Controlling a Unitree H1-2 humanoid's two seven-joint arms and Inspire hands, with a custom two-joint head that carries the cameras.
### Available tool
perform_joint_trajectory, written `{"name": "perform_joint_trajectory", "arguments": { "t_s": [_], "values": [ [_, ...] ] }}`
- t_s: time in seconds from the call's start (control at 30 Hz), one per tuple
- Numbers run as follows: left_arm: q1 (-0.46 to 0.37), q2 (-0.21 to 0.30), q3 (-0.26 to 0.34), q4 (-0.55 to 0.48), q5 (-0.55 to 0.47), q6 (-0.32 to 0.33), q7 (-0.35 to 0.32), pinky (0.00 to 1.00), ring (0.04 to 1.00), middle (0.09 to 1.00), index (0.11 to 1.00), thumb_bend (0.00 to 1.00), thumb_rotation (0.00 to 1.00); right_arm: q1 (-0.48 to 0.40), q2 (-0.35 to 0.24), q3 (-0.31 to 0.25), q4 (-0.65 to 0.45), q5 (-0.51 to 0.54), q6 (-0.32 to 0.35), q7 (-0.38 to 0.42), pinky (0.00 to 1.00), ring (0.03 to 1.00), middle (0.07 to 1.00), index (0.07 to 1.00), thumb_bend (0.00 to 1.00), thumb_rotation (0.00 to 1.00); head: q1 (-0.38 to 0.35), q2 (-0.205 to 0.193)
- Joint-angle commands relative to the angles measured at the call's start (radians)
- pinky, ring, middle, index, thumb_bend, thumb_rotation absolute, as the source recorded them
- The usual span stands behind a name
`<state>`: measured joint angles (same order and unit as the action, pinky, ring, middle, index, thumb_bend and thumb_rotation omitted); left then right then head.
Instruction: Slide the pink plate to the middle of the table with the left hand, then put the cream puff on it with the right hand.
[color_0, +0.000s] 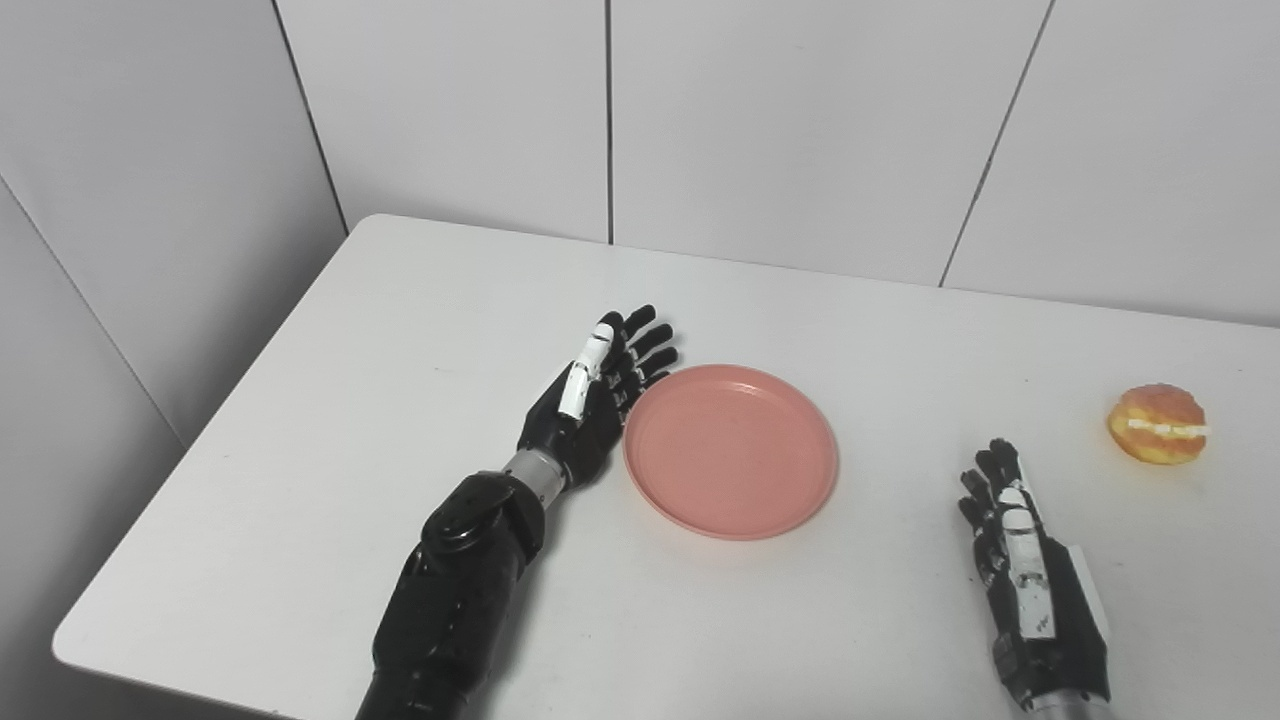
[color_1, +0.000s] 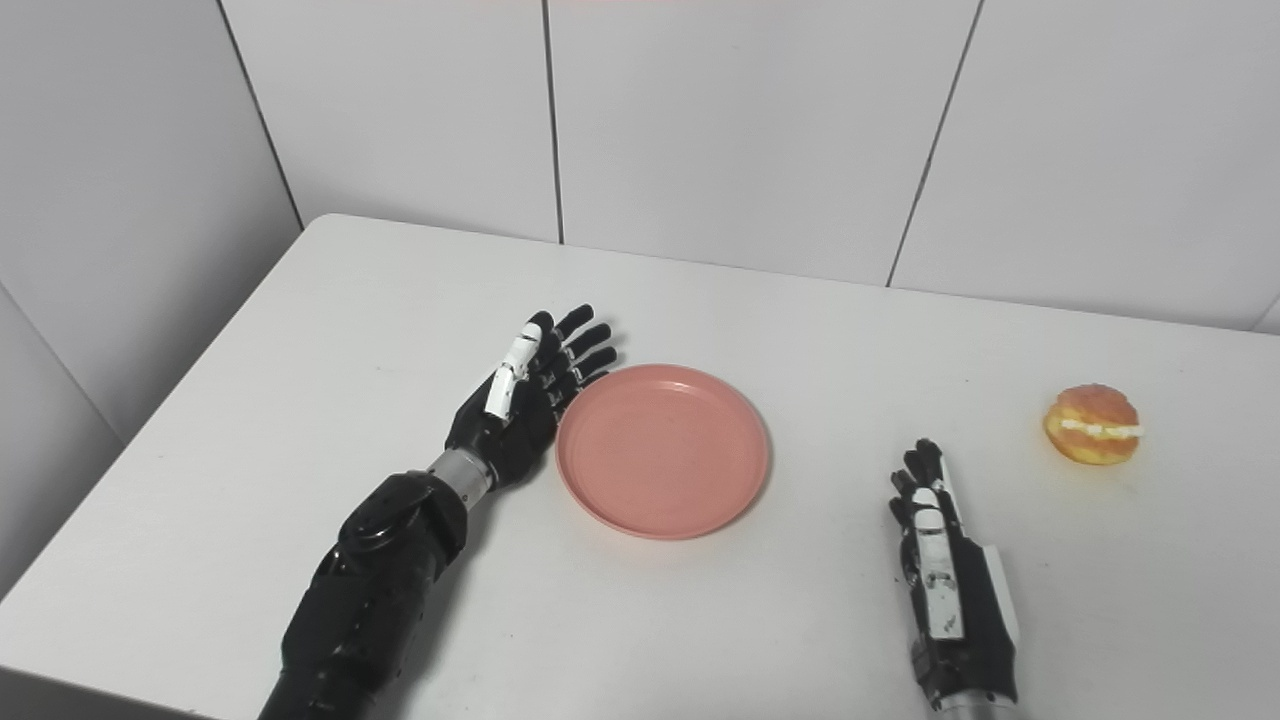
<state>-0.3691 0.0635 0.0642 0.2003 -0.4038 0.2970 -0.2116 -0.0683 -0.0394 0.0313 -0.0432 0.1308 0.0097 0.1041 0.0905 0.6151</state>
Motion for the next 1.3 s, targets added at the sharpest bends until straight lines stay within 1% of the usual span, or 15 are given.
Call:
{"name": "perform_joint_trajectory", "arguments": {
  "t_s": [0.0,0.2,0.4,0.6,0.8,0.83,0.87,0.9,0.93,1.07,1.1,1.13,1.2,1.23,1.27],
  "values": [
    [0.014,-0.002,-0.019,-0.024,0.013,0.049,-0.002,0.88,0.888,0.900,0.891,0.37,1.00,-0.008,0.008,0.012,-0.018,0.000,0.023,0.010,1.00,0.987,1.000,1.000,0.25,1.00,-0.006,0.003],
    [0.051,-0.010,-0.059,-0.079,0.011,0.079,-0.019,0.89,0.888,0.900,0.891,0.38,1.00,-0.015,0.014,0.016,-0.020,-0.007,0.033,0.002,1.00,0.995,1.000,1.000,0.24,1.00,-0.030,0.015],
    [0.082,-0.024,-0.073,-0.108,0.003,0.094,-0.020,0.90,0.898,0.909,0.899,0.37,1.00,-0.019,0.023,0.019,-0.033,-0.026,0.056,-0.015,1.00,0.990,1.000,1.000,0.22,1.00,-0.054,0.023],
    [0.097,-0.027,-0.074,-0.105,-0.002,0.088,-0.024,0.91,0.905,0.914,0.906,0.37,1.00,-0.017,0.026,0.021,-0.036,-0.025,0.050,-0.015,1.00,0.989,1.000,1.000,0.22,1.00,-0.071,0.027],
    [0.116,-0.040,-0.056,-0.114,-0.009,0.087,-0.015,0.92,0.915,0.922,0.917,0.38,1.00,-0.013,0.027,0.025,-0.034,-0.044,0.043,-0.024,1.00,0.984,1.000,1.000,0.24,1.00,-0.130,0.028],
    [0.117,-0.042,-0.054,-0.114,-0.008,0.086,-0.016,0.92,0.916,0.923,0.918,0.38,1.00,-0.012,0.026,0.025,-0.034,-0.045,0.041,-0.025,0.99,0.984,1.000,1.000,0.24,1.00,-0.130,0.028],
    [0.121,-0.042,-0.051,-0.111,-0.005,0.077,-0.019,0.92,0.917,0.925,0.919,0.38,1.00,-0.013,0.027,0.022,-0.032,-0.038,0.036,-0.024,0.99,0.983,1.000,1.000,0.24,1.00,-0.155,0.028],
    [0.123,-0.042,-0.050,-0.109,-0.003,0.071,-0.021,0.92,0.918,0.926,0.921,0.38,1.00,-0.014,0.027,0.020,-0.030,-0.034,0.033,-0.024,0.99,0.984,1.000,1.000,0.24,1.00,-0.155,0.028],
    [0.126,-0.044,-0.047,-0.105,-0.001,0.062,-0.021,0.92,0.919,0.926,0.921,0.38,1.00,-0.015,0.028,0.017,-0.026,-0.028,0.030,-0.024,0.99,0.985,1.000,1.000,0.24,1.00,-0.177,0.024],
    [0.132,-0.047,-0.045,-0.090,0.015,0.028,-0.024,0.93,0.922,0.929,0.925,0.37,1.00,-0.020,0.027,0.006,-0.021,-0.008,0.035,-0.023,0.99,0.995,1.000,1.000,0.22,1.00,-0.210,0.015],
    [0.133,-0.046,-0.046,-0.088,0.021,0.020,-0.023,0.93,0.919,0.926,0.922,0.38,1.00,-0.021,0.028,0.005,-0.021,-0.004,0.037,-0.023,0.99,0.998,1.000,1.000,0.23,1.00,-0.210,0.015],
    [0.136,-0.045,-0.047,-0.086,0.027,0.014,-0.021,0.93,0.918,0.925,0.922,0.38,1.00,-0.024,0.027,0.003,-0.020,-0.006,0.038,-0.026,0.99,0.998,1.000,1.000,0.23,1.00,-0.233,0.011],
    [0.139,-0.045,-0.048,-0.084,0.030,0.006,-0.018,0.93,0.919,0.924,0.921,0.38,1.00,-0.027,0.025,0.000,-0.017,-0.011,0.038,-0.030,1.00,1.000,1.000,1.000,0.26,1.00,-0.252,0.006],
    [0.140,-0.044,-0.047,-0.080,0.030,0.001,-0.018,0.93,0.920,0.924,0.921,0.38,1.00,-0.029,0.023,-0.001,-0.014,-0.021,0.029,-0.034,1.00,1.000,1.000,1.000,0.27,1.00,-0.269,0.002],
    [0.141,-0.043,-0.045,-0.077,0.029,-0.002,-0.019,0.93,0.920,0.925,0.922,0.37,1.00,-0.031,0.022,-0.002,-0.011,-0.031,0.021,-0.040,0.99,0.994,1.000,1.000,0.28,1.00,-0.269,0.002]
  ]
}}
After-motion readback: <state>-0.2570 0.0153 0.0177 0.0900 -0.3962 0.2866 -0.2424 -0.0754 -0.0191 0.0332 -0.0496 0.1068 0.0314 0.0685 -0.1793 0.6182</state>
